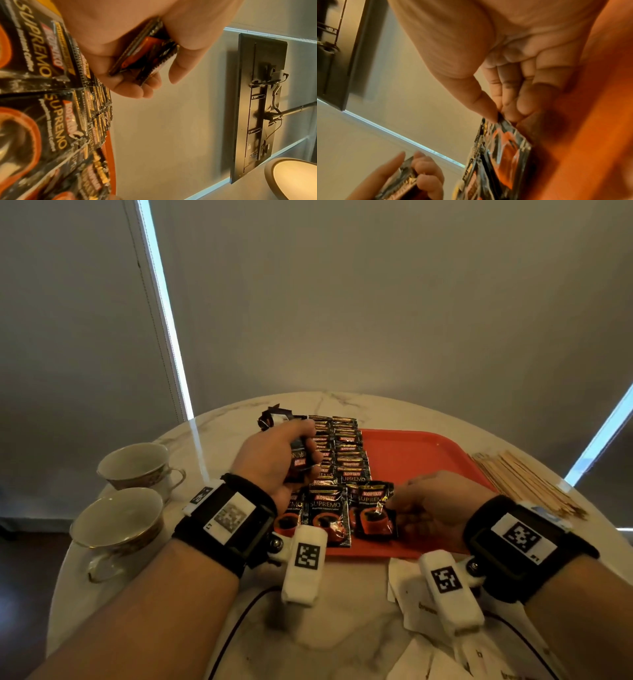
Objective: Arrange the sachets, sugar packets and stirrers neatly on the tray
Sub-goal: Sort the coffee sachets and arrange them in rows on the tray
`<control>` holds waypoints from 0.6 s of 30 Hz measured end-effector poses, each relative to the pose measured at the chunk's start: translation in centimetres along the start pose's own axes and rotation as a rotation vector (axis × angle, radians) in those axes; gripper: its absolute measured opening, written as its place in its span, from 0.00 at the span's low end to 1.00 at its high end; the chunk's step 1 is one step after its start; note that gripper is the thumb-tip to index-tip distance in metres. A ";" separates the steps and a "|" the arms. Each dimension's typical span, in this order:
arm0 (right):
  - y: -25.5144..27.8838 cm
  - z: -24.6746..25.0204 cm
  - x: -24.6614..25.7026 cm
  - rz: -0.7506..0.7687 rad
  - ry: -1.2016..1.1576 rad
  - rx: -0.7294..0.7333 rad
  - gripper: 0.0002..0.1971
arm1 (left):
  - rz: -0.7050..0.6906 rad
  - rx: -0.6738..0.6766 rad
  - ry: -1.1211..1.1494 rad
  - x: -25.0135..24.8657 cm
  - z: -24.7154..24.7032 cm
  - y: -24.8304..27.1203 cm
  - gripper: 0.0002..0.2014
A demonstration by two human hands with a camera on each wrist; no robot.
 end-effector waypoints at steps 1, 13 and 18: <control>0.1 -0.2 -0.1 -0.008 0.026 0.006 0.07 | -0.002 -0.003 0.001 0.0 0.0 0.0 0.12; -0.1 -0.2 0.4 -0.015 0.106 -0.080 0.12 | -0.002 -0.014 0.013 -0.2 0.3 -0.1 0.09; -0.2 -0.9 0.9 0.023 0.106 -0.070 0.09 | -0.009 -0.009 0.006 -0.4 0.3 0.0 0.09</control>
Point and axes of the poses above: each hand's wrist, its own y-axis away from the middle knuckle, its own z-axis out of the back of the hand, x = y × z, the point moved 6 cm from there along -y, towards the middle knuckle
